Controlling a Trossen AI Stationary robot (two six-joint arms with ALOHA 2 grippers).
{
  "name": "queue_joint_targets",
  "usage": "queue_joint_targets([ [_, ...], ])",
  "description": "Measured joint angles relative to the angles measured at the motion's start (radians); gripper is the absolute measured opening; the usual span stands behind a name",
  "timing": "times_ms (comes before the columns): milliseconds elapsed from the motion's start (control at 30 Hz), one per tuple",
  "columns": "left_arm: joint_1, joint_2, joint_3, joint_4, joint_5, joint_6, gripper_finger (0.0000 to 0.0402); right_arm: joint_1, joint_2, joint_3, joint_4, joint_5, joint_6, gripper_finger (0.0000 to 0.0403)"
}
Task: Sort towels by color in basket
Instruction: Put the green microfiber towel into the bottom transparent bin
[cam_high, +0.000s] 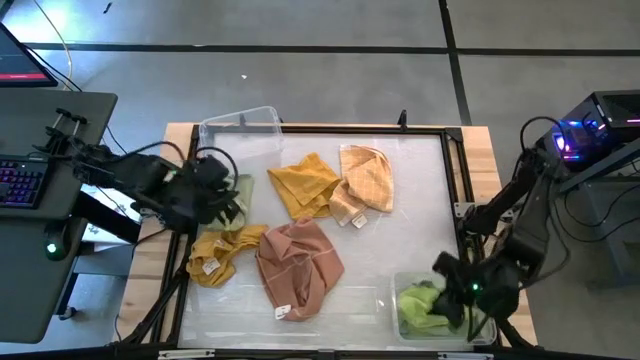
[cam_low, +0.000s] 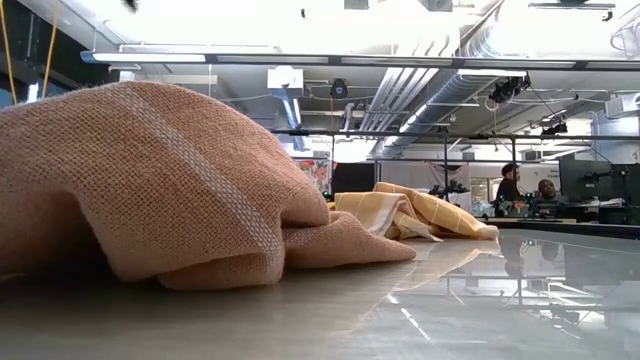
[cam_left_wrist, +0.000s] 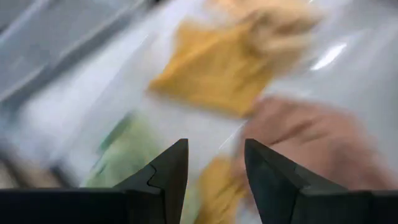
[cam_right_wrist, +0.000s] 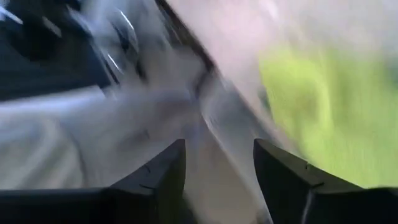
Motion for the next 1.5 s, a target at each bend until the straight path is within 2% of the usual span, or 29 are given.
queue_joint_targets([
  [67,0.039,-0.009,-0.08,0.005,0.055,-0.051,0.0146,-0.021,-0.009,0.014,0.006,0.172,-0.101,0.0183],
  [167,0.12,-0.022,-0.22,0.069,0.204,-0.073,0.0151,-0.069,-0.012,0.02,0.062,0.367,-0.257,0.0183],
  [233,0.165,-0.021,-0.321,0.1,0.281,-0.076,0.0158,-0.102,-0.008,0.02,0.114,0.441,-0.355,0.0183],
  [300,0.207,-0.013,-0.425,0.143,0.298,-0.076,0.0167,-0.138,0.004,0.02,0.17,0.487,-0.442,0.0183],
  [367,0.257,-0.011,-0.519,0.192,0.303,-0.074,0.0176,-0.174,0.012,0.02,0.214,0.494,-0.524,0.0183],
  [467,0.332,0.001,-0.652,0.277,0.341,-0.055,0.0187,-0.227,0.012,0.02,0.283,0.45,-0.616,0.0183],
  [600,0.404,0.018,-0.805,0.449,0.475,0.008,0.0187,-0.261,0.013,0.02,0.361,0.406,-0.678,0.0183],
  [700,0.425,0.043,-0.878,0.552,0.512,0.014,0.0165,-0.269,0.018,0.02,0.39,0.401,-0.714,0.0183],
  [833,0.437,0.091,-0.915,0.629,0.504,0.073,0.0102,-0.288,0.018,0.02,0.401,0.401,-0.718,0.0183],
  [967,0.432,0.12,-0.884,0.636,0.497,0.177,0.0017,-0.301,0.026,0.02,0.401,0.401,-0.723,0.0183],
  [1067,0.398,0.103,-0.787,0.6,0.426,0.198,0.0012,-0.321,0.055,0.02,0.412,0.409,-0.748,0.0183],
  [1167,0.349,0.09,-0.648,0.53,0.367,0.271,0.0004,-0.365,0.1,0.019,0.511,0.432,-0.9,0.0183],
  [1267,0.283,0.077,-0.468,0.497,0.312,0.374,0.0003,-0.427,0.136,0.019,0.647,0.412,-1.011,0.0183],
  [1367,0.213,0.076,-0.285,0.476,0.265,0.519,0.0002,-0.494,0.166,0.02,0.781,0.373,-1.099,0.019],
  [1500,0.131,0.074,-0.068,0.512,0.227,0.758,0.0001,-0.58,0.2,0.02,0.932,0.302,-1.221,0.0222],
])
